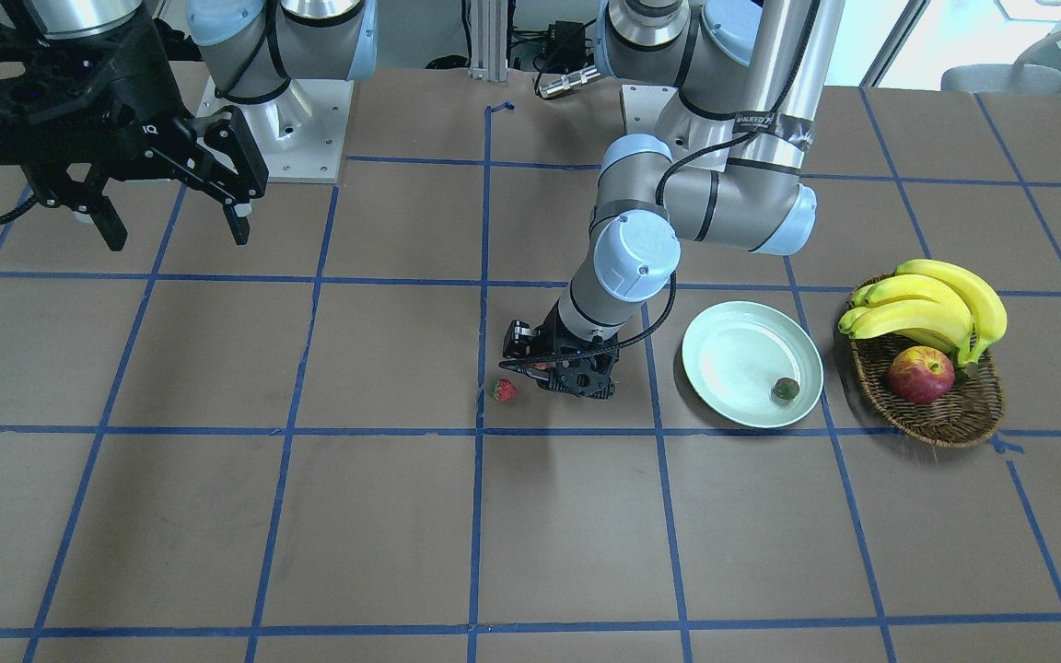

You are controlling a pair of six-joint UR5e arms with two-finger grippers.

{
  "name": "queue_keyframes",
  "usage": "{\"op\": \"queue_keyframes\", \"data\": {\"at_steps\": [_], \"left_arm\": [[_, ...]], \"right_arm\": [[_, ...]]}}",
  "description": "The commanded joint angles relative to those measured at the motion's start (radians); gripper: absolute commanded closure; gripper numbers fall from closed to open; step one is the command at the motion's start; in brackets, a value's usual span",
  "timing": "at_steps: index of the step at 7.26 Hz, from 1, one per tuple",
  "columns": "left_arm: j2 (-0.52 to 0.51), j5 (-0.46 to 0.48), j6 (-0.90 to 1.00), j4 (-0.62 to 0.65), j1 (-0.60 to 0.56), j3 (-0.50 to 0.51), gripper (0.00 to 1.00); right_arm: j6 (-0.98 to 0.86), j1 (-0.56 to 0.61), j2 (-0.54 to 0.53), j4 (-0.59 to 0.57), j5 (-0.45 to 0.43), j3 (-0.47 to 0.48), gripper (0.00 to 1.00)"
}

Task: Collect all strawberries into plate
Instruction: 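Move the left gripper back to the strawberries and grasp another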

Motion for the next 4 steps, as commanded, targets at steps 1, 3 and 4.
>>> {"op": "queue_keyframes", "data": {"at_steps": [1, 3, 4], "left_arm": [[-0.006, -0.002, -0.013, 0.000, -0.014, -0.002, 0.99], [0.003, 0.010, -0.026, -0.001, -0.014, 0.004, 1.00], [0.035, 0.013, -0.021, -0.012, -0.008, 0.007, 1.00]], "right_arm": [[0.000, 0.000, 0.001, -0.001, 0.000, 0.003, 0.00], [-0.001, 0.003, 0.000, -0.001, 0.000, 0.004, 0.00], [-0.001, 0.002, 0.001, -0.001, 0.000, 0.004, 0.00]]}}
